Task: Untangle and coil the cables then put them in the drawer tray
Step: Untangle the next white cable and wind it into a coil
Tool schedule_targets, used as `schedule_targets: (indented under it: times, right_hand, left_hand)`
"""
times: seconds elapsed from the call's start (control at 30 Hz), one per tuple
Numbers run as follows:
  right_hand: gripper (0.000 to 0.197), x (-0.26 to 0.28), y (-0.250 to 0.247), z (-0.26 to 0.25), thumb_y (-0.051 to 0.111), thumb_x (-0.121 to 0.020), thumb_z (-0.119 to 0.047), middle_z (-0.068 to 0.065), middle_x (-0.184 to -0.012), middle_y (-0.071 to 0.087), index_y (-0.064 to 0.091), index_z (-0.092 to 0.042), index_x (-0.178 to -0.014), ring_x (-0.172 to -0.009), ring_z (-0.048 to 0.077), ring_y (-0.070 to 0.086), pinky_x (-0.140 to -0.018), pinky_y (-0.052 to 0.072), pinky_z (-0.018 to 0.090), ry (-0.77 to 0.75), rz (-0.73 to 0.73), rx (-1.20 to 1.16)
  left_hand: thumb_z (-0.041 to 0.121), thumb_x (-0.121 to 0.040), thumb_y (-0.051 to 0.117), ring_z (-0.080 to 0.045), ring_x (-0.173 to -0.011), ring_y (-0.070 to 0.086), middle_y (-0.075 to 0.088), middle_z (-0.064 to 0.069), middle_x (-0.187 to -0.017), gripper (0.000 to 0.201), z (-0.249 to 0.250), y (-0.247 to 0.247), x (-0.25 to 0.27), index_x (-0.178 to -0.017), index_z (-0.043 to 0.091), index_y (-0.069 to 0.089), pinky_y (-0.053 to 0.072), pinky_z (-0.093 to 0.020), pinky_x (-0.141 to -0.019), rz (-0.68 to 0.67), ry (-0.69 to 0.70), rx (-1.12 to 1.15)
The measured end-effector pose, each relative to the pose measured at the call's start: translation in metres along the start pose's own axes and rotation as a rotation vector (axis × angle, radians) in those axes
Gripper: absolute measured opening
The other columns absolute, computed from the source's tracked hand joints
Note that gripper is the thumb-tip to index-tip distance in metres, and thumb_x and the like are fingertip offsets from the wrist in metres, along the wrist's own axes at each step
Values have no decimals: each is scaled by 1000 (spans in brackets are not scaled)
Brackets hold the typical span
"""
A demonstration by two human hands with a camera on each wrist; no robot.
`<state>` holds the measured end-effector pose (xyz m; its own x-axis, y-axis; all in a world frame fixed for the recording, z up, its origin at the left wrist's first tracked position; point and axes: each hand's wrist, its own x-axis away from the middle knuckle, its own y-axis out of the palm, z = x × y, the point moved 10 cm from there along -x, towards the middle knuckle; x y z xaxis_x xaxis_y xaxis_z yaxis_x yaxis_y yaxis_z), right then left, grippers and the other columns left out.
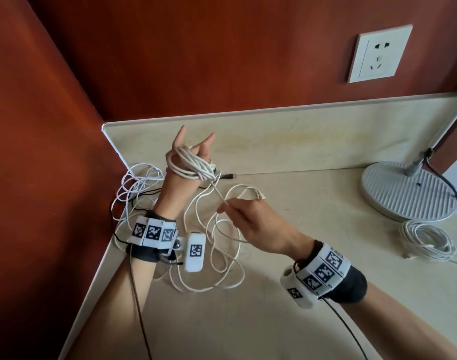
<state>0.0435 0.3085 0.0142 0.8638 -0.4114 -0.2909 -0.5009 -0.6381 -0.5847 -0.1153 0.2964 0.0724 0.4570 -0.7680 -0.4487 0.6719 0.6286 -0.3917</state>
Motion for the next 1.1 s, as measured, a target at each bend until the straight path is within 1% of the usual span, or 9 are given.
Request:
schedule_targets:
  times: [0.07, 0.2, 0.33, 0.47, 0.6, 0.8, 0.93, 1.03, 1.1]
  right_hand:
    - [28, -1, -1, -11, 46, -111, -23, -8, -62, 51, 66, -8, -99, -57, 15, 48, -59, 41, 30, -65, 26, 120]
    - [32, -9, -17, -25, 51, -108, -34, 2, -69, 58, 54, -15, -82, -66, 34, 52, -56, 41, 40, -103, 88, 458]
    - [40, -8, -36, -33, 64, -99, -47, -2, -62, 60, 58, -18, -74, -56, 34, 57, -50, 36, 31, -133, 173, 656]
    - [43, -17, -39, -23, 61, -97, -59, 5, -80, 71, 67, -17, -88, -75, 36, 66, -61, 48, 37, 34, 69, 770]
    - [28, -22, -41, -18, 53, -105, -42, 7, -97, 71, 66, -17, -101, -88, 38, 67, -69, 50, 40, 46, 1, 750]
    - [33, -27, -62, -54, 79, -83, -53, -7, -74, 65, 69, -21, -83, -59, 25, 60, -55, 30, 27, -272, 155, 741]
    - [43, -34, -76, -54, 76, -76, -65, -12, -68, 51, 70, -21, -76, -57, 14, 42, -53, 30, 27, -305, 158, 573]
    - [23, -43, -69, -40, 85, -83, -38, -10, -81, 63, 80, -17, -92, -68, 9, 58, -62, 44, 23, -266, -8, 138]
    - [16, -44, -71, -25, 83, -88, -20, 0, -93, 71, 79, -9, -99, -83, 13, 70, -74, 54, 30, -177, -26, -108]
  left_hand:
    - [79, -90, 38, -30, -102, 71, 52, -5, -154, 63, -15, 6, -2, -144, 50, 51, 48, -47, -108, -5, 11, -346]
    - [97, -71, 44, -27, -131, 56, 65, 17, -136, 98, -48, 6, 6, -146, 34, 54, 40, -50, -114, 22, -213, -358]
    - [94, -77, 34, -28, -147, 24, 15, 7, -171, 73, -27, 21, 17, -129, 53, 64, 31, -53, -117, -120, -56, -755]
    - [95, -75, 28, -29, -150, 18, -2, 6, -173, 82, -26, 22, 20, -134, 51, 62, 27, -55, -114, -174, -35, -882]
    - [88, -83, 43, -32, -148, 20, 1, 1, -173, 69, -31, 0, 14, -134, 47, 65, 28, -52, -105, -100, -61, -1010]
    - [74, -85, 60, -41, -149, 26, 19, -14, -169, 71, -20, 33, 32, -147, 45, 43, 30, -67, -111, -329, 124, -860]
    - [93, -62, 62, -16, -155, 7, 20, 13, -165, 119, -32, 61, 58, -161, 42, 21, 18, -53, -124, -657, -49, -643]
    - [63, -77, 78, -15, -156, 9, 14, 22, -163, 81, 7, 67, 75, -144, 60, 33, 19, -41, -125, -758, -10, -412]
    - [34, -78, 88, -7, -152, 13, 16, 20, -157, 90, 22, 58, 82, -132, 57, 21, 13, -24, -122, -735, -137, -354]
